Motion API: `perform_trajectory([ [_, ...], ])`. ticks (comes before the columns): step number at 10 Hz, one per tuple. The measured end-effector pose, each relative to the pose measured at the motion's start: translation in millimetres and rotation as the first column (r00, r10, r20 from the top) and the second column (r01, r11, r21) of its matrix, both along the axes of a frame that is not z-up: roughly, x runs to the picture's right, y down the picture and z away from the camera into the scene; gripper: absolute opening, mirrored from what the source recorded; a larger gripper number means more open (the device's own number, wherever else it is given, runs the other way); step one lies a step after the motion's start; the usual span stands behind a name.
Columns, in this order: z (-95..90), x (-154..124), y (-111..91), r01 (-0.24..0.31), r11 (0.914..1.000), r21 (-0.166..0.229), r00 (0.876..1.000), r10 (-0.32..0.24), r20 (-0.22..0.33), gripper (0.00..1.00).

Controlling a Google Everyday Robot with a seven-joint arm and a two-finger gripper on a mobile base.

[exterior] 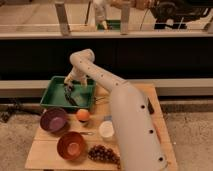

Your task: Place brush in paper cup

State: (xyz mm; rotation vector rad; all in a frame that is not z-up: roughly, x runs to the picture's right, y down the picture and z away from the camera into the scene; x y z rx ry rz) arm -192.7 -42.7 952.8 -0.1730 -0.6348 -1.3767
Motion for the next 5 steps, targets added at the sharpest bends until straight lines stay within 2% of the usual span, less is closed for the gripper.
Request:
perform_trajectory([
  [3,10.7,-5.3,20.4,0.036,0.9993,-0.013,0.998,-0.035,0.048,0.80],
  [5,17.4,-19.3,39.3,0.055,0.9984,-0.014,0.996,-0.053,0.069,0.80],
])
